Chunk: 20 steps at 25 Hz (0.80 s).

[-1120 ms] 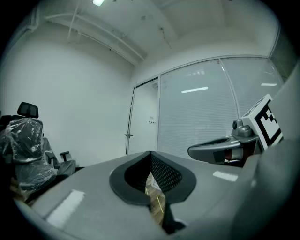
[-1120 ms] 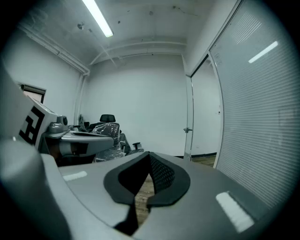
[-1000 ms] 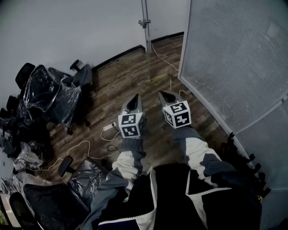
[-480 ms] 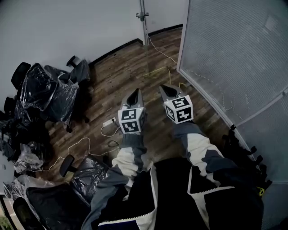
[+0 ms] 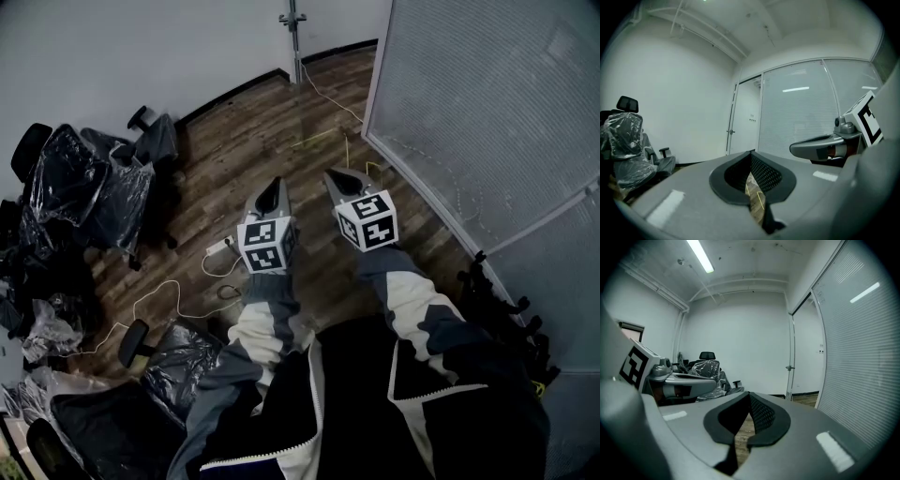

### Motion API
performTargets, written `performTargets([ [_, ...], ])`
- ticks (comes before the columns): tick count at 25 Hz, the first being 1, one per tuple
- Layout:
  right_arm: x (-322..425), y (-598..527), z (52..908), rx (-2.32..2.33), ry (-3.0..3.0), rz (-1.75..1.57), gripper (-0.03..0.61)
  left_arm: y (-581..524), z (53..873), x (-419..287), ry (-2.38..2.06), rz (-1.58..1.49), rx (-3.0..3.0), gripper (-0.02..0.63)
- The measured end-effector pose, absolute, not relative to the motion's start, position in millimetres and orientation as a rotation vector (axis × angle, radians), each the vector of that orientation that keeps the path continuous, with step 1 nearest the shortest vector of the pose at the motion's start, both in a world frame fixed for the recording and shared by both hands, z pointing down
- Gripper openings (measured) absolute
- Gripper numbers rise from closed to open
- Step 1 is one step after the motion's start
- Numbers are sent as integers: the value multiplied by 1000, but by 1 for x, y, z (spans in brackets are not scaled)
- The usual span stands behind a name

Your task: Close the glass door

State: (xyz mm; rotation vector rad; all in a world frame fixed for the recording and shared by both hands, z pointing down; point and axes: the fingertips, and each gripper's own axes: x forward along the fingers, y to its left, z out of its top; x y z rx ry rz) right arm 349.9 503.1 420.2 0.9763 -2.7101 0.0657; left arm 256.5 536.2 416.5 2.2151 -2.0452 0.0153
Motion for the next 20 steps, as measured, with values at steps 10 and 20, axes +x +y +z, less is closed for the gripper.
performTargets([
  [10, 324, 498, 454, 805, -2696, 102, 5, 530, 453, 242, -2015, 18, 2162, -2],
  [20, 280, 426, 475, 674, -2742, 155, 5, 478, 462, 205, -2053, -63, 2071, -2],
])
